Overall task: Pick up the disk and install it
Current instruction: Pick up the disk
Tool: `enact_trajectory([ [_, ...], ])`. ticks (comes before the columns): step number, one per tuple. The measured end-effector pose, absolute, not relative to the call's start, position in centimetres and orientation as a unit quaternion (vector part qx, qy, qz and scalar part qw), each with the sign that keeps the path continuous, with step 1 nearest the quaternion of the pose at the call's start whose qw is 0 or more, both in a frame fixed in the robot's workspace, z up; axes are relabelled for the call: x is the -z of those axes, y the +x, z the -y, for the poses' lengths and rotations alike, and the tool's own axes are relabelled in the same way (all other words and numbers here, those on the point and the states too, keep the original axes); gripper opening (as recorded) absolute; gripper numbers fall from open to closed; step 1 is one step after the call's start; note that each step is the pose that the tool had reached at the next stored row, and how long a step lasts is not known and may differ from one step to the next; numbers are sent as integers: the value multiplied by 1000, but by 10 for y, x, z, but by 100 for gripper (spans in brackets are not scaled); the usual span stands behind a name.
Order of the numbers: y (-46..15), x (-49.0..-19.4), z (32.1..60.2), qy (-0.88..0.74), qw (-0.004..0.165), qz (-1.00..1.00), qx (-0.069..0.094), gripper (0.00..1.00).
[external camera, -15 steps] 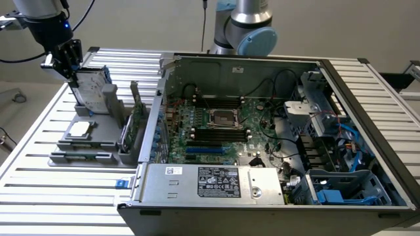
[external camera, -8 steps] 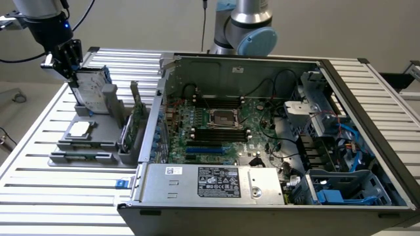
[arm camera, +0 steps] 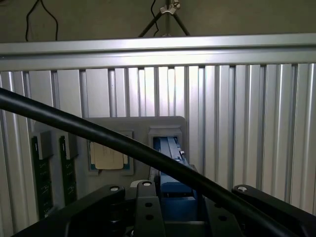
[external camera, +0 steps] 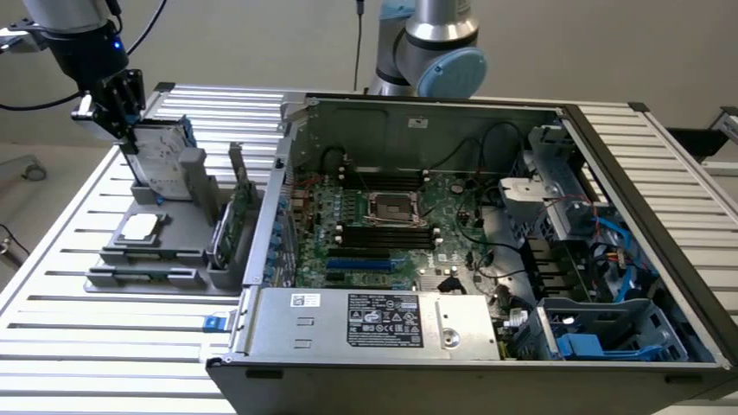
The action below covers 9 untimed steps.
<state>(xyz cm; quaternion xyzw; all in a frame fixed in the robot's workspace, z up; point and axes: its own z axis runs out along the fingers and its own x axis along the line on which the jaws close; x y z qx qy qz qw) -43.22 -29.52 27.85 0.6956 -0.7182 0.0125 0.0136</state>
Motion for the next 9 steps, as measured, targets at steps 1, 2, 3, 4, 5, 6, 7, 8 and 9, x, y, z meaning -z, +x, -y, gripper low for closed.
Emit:
enact_trajectory([
  [1,-432,-279,295,696,14,718,-12,33],
  [2,-432,-279,295,696,14,718,-12,33],
  [3,-432,-279,295,696,14,718,-13,33],
  [4,-432,-279,295,696,14,718,-12,33],
  [5,-432,-279,295,696,14,718,-13,33],
  [6,-432,-279,295,696,14,718,-13,33],
  [7,-432,-278,295,696,14,718,-13,33],
  [8,-432,-279,295,696,14,718,-13,33],
  [9,-432,-278,295,696,14,718,-13,33],
])
